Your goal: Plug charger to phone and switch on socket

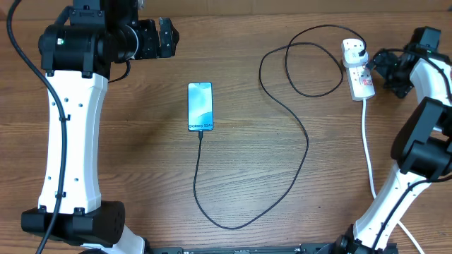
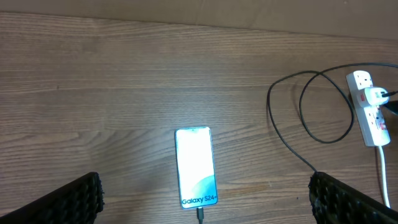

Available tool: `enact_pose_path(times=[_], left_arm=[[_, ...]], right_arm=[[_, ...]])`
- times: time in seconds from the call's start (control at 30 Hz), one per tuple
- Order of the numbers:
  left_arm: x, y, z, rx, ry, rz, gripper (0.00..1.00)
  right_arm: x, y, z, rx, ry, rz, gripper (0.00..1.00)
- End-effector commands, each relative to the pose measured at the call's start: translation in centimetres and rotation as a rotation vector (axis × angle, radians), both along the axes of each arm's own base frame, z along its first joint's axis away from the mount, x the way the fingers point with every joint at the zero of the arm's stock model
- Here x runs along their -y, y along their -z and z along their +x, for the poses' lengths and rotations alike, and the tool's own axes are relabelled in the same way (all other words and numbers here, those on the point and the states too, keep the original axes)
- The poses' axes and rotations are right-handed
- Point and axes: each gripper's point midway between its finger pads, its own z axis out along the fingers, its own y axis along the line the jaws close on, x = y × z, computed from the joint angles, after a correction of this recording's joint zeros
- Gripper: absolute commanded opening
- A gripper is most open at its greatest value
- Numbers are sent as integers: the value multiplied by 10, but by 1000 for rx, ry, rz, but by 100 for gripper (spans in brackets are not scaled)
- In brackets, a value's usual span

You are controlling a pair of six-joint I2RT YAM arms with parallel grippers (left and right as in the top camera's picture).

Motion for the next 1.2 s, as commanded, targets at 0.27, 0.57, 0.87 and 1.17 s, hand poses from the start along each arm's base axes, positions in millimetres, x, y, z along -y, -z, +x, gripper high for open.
enact_pose_path(times=[0.27, 0.57, 0.87, 1.17], left_arm=[[-2, 1, 2, 2, 0, 10, 100], [-2, 1, 2, 2, 0, 10, 100], [-2, 1, 2, 2, 0, 11, 100], [-2, 1, 2, 2, 0, 11, 100]], right_arm=[[-4, 22, 3, -24, -17, 14, 100], [-5, 24, 2, -31, -19, 17, 100], [-15, 28, 3, -33, -40, 54, 100], [-27, 53, -2, -69, -57, 108, 100]])
